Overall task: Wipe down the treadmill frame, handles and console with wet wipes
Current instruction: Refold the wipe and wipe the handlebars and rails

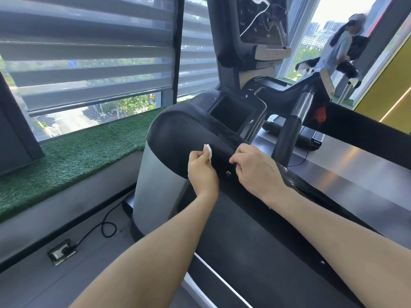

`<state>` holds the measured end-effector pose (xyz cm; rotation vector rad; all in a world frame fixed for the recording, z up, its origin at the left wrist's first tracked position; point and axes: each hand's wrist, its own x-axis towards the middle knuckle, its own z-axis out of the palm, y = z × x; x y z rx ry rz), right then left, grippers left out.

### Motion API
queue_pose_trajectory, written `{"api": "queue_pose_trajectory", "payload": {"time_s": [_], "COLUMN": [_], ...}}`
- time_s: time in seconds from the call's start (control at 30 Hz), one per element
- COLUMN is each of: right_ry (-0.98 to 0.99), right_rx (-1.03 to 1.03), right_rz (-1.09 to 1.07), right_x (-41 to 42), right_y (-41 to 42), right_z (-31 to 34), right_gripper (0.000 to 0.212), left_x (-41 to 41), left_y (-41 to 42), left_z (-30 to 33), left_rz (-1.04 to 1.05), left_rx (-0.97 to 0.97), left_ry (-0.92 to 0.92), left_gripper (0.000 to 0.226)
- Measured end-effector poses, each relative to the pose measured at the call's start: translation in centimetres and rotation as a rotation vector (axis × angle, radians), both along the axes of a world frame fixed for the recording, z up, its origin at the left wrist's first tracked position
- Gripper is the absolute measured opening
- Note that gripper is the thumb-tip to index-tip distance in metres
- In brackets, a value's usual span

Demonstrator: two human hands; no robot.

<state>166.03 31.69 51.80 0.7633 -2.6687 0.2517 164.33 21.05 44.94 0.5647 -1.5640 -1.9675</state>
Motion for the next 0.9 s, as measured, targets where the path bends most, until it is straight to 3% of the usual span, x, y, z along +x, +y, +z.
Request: {"api": "queue_pose_trajectory", "payload": {"time_s": [0.17,0.33,0.43,0.67,0.9], "right_ry": [0.002,-0.001,0.032,0.073,0.101], "right_rx": [0.068,0.107,0.108,0.136,0.124], "right_rz": [0.014,0.049,0.064,0.094,0.110], "right_x": [-0.1,0.0,-0.1,-0.9,-1.0], "right_y": [0.1,0.1,0.2,0.3,0.6], "right_z": [-0.1,-0.2,-0.4,-1.1,-1.3], "right_gripper": [0.020,0.023,0.021,0.020,0.017], "left_x": [2.5,-0.2,-0.5,1.0,1.2], "left_y": [2.5,-0.5,-0.5,1.3,1.8], "left_z": [-1.5,-1.1,-1.6,-2.6,-2.7], "left_rz": [-0.108,0.079,0.141,0.077,0.055], "left_rx": [0.278,-0.142,-0.270,-0.289,-0.251], "left_ry": [0.003,-0.131,-0.163,-0.047,-0.112], "left_gripper": [0.034,0.026,0.025,0.022,0.024]}}
